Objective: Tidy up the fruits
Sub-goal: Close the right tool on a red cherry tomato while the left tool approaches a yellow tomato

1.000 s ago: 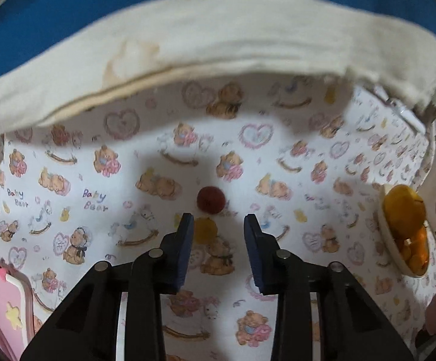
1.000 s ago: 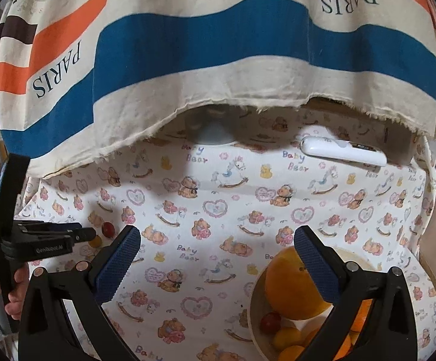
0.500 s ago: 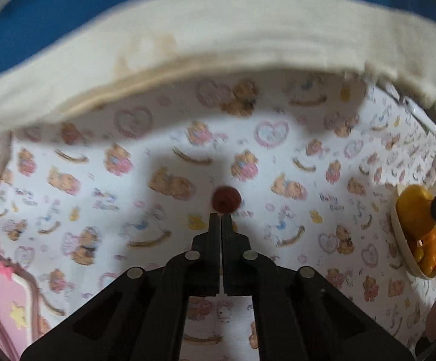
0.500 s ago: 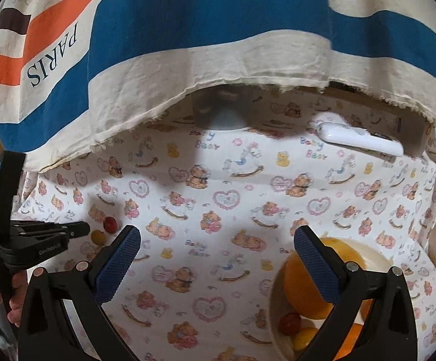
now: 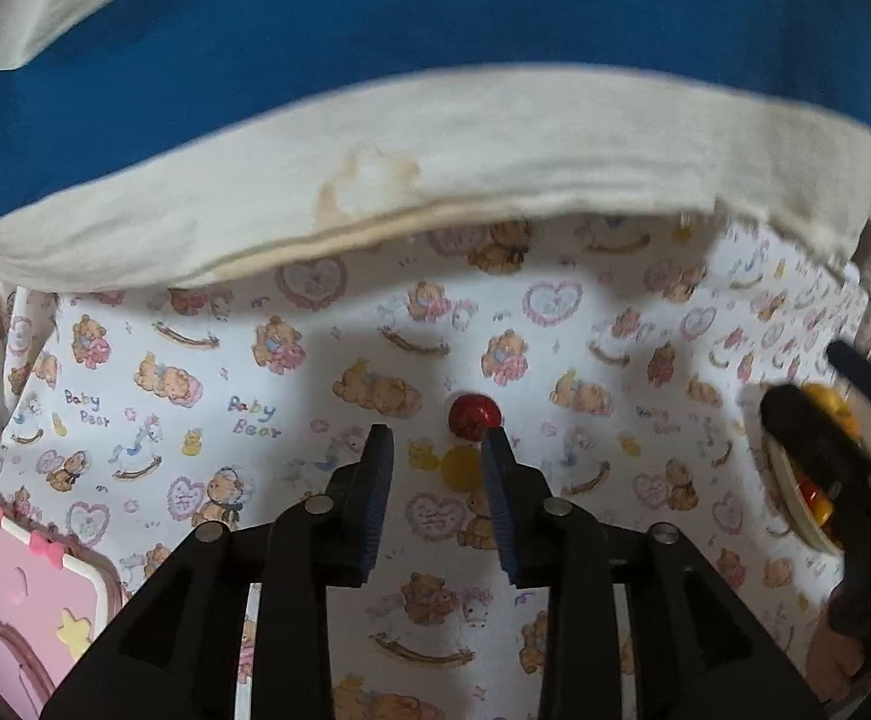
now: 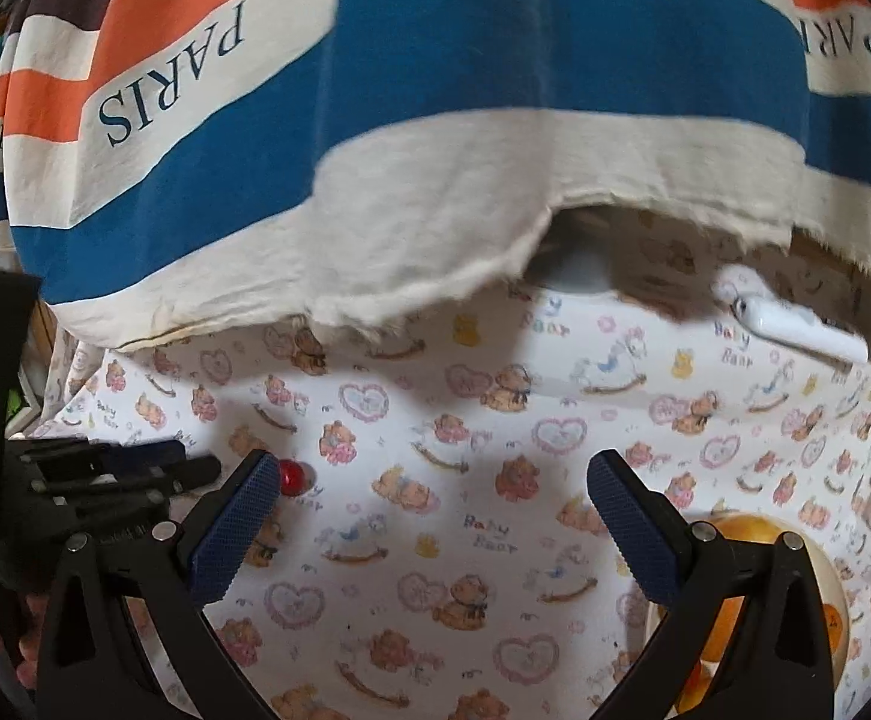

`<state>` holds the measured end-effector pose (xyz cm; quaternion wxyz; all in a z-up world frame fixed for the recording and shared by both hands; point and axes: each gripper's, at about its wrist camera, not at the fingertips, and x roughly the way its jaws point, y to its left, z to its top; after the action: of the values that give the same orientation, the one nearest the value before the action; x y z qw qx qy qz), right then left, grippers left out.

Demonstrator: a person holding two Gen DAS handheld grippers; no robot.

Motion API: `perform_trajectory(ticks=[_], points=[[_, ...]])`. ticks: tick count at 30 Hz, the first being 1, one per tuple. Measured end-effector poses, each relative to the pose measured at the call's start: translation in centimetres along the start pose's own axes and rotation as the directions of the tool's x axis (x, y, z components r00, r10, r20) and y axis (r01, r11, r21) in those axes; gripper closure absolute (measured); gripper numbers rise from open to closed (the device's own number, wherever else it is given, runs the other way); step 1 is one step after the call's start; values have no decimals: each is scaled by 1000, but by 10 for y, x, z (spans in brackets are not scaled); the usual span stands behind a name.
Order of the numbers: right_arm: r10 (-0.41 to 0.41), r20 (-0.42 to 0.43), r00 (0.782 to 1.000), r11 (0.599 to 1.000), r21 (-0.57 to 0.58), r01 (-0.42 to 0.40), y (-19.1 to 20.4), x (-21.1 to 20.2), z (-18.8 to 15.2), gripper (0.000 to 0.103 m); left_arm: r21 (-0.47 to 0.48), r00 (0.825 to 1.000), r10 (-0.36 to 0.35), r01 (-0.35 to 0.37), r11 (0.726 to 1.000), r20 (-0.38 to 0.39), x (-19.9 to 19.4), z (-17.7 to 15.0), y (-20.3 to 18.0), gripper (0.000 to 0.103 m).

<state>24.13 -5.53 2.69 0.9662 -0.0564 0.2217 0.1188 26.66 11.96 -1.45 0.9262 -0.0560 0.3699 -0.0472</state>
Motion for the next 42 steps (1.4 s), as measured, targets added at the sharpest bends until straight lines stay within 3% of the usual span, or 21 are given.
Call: perform_trajectory(ticks=[11,13,16,23,30,32,38,42], points=[[3,-2,1000,998,56,-2,-13,2,-2,0,68,997,-31,36,997,-75,35,-6,-13,68],[-2,-8,1000,997,72,2,-19,4,-3,0,75,996,-21,28,997,-89,39,-7,-15,70],[-4,-16,1000,995,97,6,-26,6,-3,0,74,995,-20,27,997,-99,42,-9,-15,83],[-3,-15,1000,995,96,4,-24,5,-1,0,73,999,-9,11,997,-30,20,-5,-15,84],[54,-35,998,995,80,-51,-4,11,4,1,6,999,15,-15,1000,29,-19,5,8,84],[79,-47,996,994,84,-75,2,17,7,6,-25,999,25,-25,999,27,-23,6,20,84],[180,-184,966,978,134,-157,20,49,13,28,-82,997,69,-67,994,26,-25,6,43,84],[240,-300,923,960,217,-179,25,80,10,36,-101,997,74,-70,992,35,-31,6,51,84]])
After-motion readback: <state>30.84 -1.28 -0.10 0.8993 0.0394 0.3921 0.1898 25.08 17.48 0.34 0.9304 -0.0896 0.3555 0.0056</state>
